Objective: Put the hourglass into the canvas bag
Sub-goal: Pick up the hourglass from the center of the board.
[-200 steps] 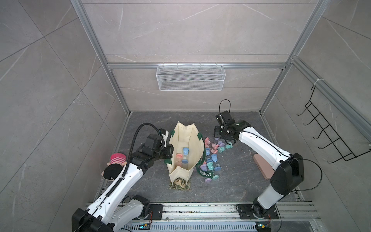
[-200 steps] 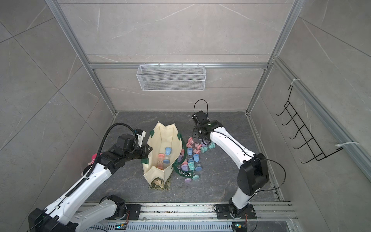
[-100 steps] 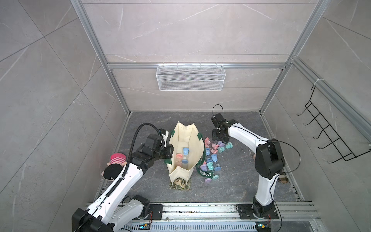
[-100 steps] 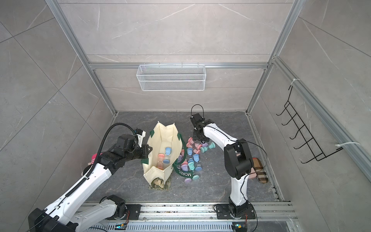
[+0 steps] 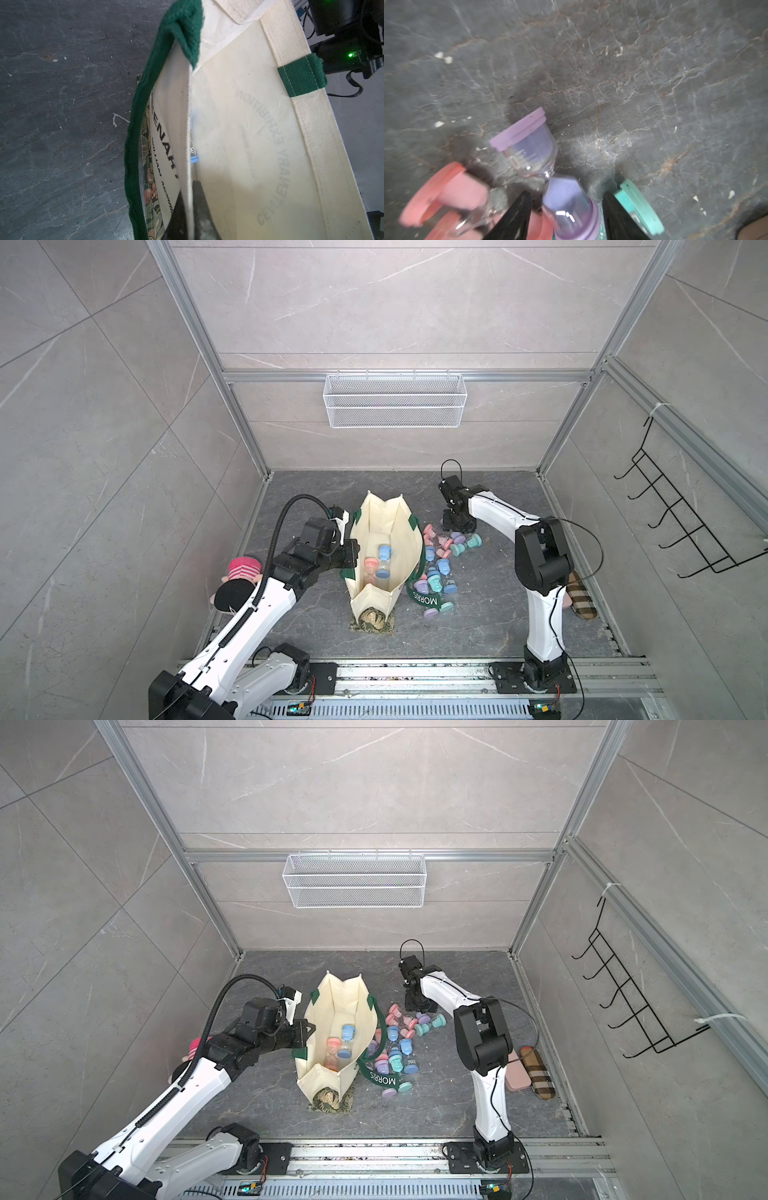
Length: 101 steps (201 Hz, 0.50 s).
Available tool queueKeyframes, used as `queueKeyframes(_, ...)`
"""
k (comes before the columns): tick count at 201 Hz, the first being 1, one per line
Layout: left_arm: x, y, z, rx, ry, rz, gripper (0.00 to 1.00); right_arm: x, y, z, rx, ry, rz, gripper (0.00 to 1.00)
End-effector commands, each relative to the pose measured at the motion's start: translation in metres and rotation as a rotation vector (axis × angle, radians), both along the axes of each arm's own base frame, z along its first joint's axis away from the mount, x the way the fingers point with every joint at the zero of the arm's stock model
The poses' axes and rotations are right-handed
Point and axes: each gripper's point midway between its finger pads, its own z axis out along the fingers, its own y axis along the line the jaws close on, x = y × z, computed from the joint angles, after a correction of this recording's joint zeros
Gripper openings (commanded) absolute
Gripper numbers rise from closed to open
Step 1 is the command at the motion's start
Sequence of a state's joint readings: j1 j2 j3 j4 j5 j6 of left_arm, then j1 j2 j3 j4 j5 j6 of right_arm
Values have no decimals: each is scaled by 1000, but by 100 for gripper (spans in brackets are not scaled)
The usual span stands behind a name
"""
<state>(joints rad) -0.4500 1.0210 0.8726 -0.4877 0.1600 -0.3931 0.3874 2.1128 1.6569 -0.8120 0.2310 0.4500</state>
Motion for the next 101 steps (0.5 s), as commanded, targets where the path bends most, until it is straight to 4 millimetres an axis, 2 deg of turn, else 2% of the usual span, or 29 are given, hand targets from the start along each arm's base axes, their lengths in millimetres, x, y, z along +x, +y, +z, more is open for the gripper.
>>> queueKeyframes(1, 3, -7, 15, -25, -49, -31, 0, -3, -1, -11, -16, 41, 17, 58)
queueKeyframes(101, 3, -8, 14, -26, -44, -35, 0, -17, -11, -39, -6, 109, 5, 49)
